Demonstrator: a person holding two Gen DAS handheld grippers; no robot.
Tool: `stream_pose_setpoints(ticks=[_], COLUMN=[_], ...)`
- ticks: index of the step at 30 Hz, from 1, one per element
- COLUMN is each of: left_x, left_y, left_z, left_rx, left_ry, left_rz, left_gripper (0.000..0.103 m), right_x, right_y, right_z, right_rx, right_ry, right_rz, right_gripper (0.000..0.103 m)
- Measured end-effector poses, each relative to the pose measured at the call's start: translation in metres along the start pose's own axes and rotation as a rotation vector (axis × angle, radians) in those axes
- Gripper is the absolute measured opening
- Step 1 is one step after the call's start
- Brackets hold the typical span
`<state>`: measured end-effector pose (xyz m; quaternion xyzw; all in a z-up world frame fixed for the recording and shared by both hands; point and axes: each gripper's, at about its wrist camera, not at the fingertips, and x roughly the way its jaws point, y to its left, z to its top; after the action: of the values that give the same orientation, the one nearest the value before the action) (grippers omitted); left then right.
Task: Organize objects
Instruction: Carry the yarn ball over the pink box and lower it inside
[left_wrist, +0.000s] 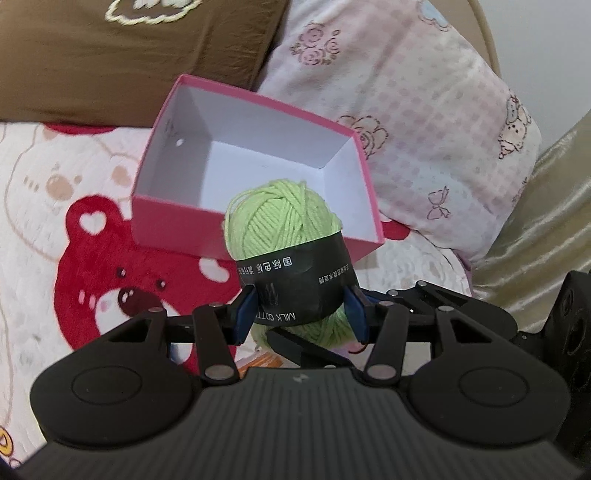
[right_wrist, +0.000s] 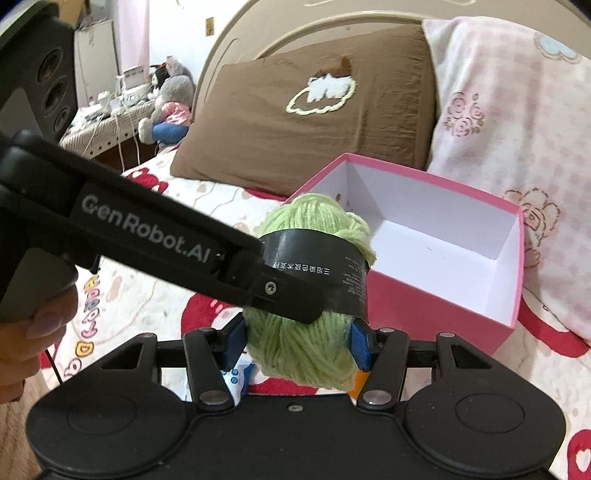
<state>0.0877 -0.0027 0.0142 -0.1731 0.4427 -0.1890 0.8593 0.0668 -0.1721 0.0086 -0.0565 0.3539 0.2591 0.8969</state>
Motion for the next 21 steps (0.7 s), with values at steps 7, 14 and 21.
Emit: stream_pose_setpoints(ticks=[7,14,21], left_x=[0.008,0.031,0.076], left_y=[-0.029,-0.049,-0.050], left_z=[0.034,0.065,0.098], left_rx=[0.080,0.137,0.138], left_ry=[0.028,0.044,0.075], left_rz=[-0.003,0.001,-0.007], left_gripper=[0.050,0.050,0.050], right_x=[-0.009,-0.008,0.015], right_y=[-0.027,-0.067,-0.100], right_z=[0.021,0.041,0.057], right_rx=[0.071,0.221,0.259], right_ry=[-0.008,-0.002,0.011], right_rz=[-0.002,0.023,-0.018], right_gripper=[0.061,0.061,0.061])
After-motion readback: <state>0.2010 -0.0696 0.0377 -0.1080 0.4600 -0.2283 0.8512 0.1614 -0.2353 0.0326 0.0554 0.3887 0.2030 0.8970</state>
